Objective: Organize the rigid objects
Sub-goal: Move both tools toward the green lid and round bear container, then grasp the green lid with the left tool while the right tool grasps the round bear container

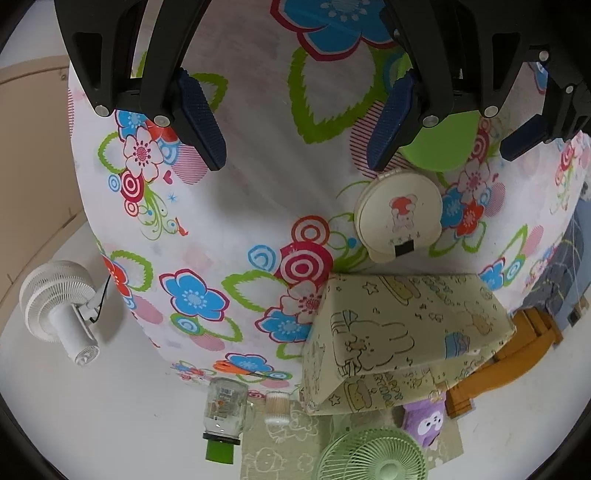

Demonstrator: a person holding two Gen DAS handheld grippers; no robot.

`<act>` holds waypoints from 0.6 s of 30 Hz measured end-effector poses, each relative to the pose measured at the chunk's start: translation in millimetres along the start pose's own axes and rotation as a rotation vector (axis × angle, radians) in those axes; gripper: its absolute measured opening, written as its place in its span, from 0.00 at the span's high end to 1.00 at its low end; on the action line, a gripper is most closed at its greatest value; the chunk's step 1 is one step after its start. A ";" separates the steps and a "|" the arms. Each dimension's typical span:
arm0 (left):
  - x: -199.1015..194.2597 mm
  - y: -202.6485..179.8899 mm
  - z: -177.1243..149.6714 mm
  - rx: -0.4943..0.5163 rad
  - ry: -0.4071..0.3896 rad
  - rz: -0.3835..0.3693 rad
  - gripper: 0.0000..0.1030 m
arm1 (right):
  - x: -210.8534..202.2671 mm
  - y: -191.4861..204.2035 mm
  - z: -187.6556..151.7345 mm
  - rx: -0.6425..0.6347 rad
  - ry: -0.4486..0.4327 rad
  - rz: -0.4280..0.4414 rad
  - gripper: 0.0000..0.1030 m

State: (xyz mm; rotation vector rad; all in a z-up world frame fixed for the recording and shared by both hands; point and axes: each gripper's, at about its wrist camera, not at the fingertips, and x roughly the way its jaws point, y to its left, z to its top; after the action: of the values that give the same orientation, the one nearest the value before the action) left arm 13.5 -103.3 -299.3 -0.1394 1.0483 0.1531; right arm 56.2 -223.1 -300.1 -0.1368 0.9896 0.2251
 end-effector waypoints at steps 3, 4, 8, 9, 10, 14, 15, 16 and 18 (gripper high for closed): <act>0.8 -5.1 -3.4 0.004 0.000 0.002 0.02 | 1.9 -1.7 -2.7 0.004 0.009 0.003 0.21; 1.2 -6.4 -3.5 0.000 0.000 0.003 0.02 | 2.4 -2.4 -3.4 0.006 0.012 0.002 0.21; 4.3 -10.2 -8.6 -0.024 0.011 0.020 0.03 | 5.7 -4.3 -6.6 -0.006 0.028 -0.004 0.21; 5.0 -10.9 -9.9 -0.028 0.013 0.027 0.03 | 5.9 -4.2 -7.4 -0.011 0.029 -0.006 0.21; 4.8 -11.7 -10.7 -0.028 0.008 0.035 0.03 | 6.1 -4.0 -8.1 -0.018 0.030 -0.006 0.21; 5.2 -13.1 -13.4 -0.028 -0.009 0.050 0.04 | 6.0 -4.8 -10.8 -0.020 0.034 -0.008 0.21; 5.2 -13.5 -13.7 -0.030 -0.012 0.054 0.04 | 6.1 -5.2 -11.2 -0.018 0.035 -0.010 0.21; 5.4 -13.7 -13.9 -0.034 -0.015 0.057 0.04 | 5.9 -5.5 -11.3 -0.017 0.033 -0.013 0.21; 5.6 -13.7 -14.0 -0.043 -0.013 0.066 0.03 | 6.2 -6.6 -10.9 -0.013 0.037 -0.010 0.21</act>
State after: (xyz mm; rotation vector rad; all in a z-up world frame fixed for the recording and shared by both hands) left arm 6.9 -119.0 -310.5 -0.1426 1.0374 0.2356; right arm 52.3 -231.1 -311.1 -0.1577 1.0239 0.2205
